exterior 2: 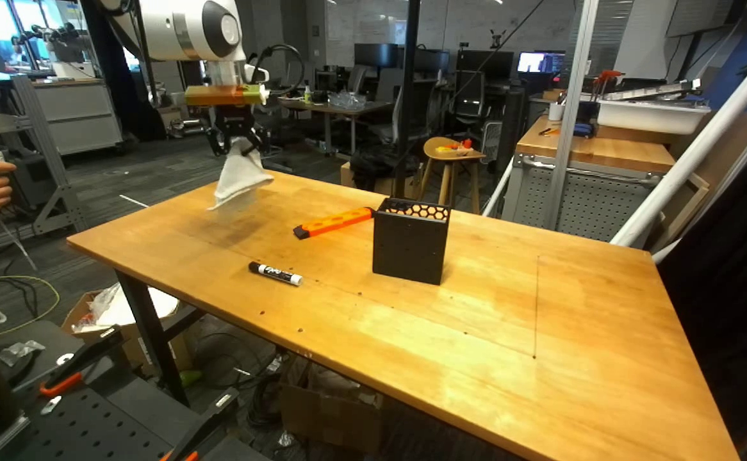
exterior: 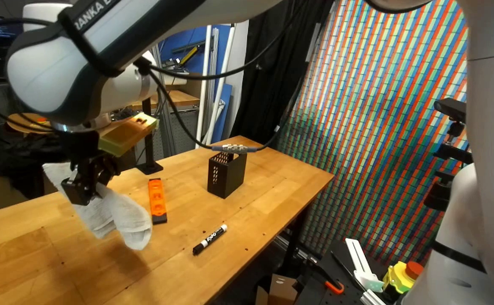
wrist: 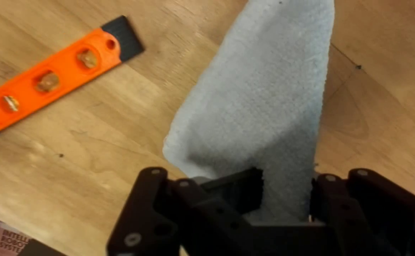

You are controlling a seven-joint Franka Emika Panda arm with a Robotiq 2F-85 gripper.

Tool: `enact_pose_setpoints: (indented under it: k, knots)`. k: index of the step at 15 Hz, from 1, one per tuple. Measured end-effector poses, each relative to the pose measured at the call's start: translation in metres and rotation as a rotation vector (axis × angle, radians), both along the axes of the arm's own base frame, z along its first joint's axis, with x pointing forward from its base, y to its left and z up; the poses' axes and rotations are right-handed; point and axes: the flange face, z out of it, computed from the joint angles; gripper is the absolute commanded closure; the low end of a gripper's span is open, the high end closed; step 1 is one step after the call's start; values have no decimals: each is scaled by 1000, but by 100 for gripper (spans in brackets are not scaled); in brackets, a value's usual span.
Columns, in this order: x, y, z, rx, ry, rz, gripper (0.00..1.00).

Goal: Push the box to the right, then pick the cloth and shove it in the box

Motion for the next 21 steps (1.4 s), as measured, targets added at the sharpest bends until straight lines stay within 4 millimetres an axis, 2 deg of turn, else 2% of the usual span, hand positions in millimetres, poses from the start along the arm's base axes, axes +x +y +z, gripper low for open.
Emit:
enact_pose_setpoints:
  k: [3, 5, 9, 13, 21]
  knots:
    - [5, -51, 38, -6, -25, -68, 100]
    - [8, -92, 59, -11, -38, -109, 100]
    - [11, -173, 89, -20, -63, -178, 100]
    - [14, -231, 99, -21, -73, -231, 100]
    - [23, -315, 95, 45, -67, -287, 100]
